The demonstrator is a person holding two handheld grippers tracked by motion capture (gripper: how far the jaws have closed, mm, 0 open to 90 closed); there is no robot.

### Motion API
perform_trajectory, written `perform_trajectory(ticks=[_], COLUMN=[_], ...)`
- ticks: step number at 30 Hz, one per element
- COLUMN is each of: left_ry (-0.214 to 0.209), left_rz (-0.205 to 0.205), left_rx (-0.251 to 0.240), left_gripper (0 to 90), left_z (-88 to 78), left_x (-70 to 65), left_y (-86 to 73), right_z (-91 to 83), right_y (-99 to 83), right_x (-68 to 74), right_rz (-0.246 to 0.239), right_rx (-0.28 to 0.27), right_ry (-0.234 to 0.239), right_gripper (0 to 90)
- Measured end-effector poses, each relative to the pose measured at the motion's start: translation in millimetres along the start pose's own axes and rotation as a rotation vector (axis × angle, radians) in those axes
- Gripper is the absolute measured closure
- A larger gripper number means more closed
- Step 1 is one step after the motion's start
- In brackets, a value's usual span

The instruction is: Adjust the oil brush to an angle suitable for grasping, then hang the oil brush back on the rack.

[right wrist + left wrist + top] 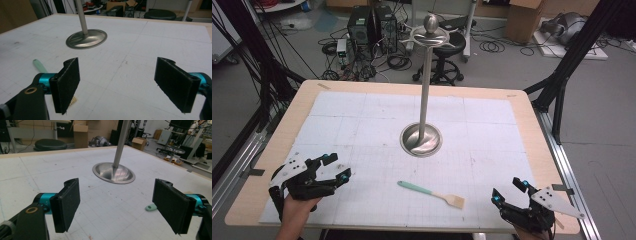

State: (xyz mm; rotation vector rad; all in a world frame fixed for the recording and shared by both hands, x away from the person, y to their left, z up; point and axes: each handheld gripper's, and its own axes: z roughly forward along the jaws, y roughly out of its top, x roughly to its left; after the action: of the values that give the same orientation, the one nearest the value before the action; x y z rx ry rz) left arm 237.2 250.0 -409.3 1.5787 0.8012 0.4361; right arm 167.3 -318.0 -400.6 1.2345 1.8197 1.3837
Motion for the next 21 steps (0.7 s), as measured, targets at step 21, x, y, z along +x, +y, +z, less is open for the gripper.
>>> perform_trajectory(ticks=[21], left_ry=[-0.013], left_rz=[0.005], left_rx=[0.014], left_gripper=[22.9], left_z=[3.2], left_x=[-2.0], left_y=[-2.5], right_z=[32.0], right_y=[9.6], right_x=[31.9], right_rz=[-0.086], right_rx=[0.040], right_ry=[0.149], right_gripper=[15.4])
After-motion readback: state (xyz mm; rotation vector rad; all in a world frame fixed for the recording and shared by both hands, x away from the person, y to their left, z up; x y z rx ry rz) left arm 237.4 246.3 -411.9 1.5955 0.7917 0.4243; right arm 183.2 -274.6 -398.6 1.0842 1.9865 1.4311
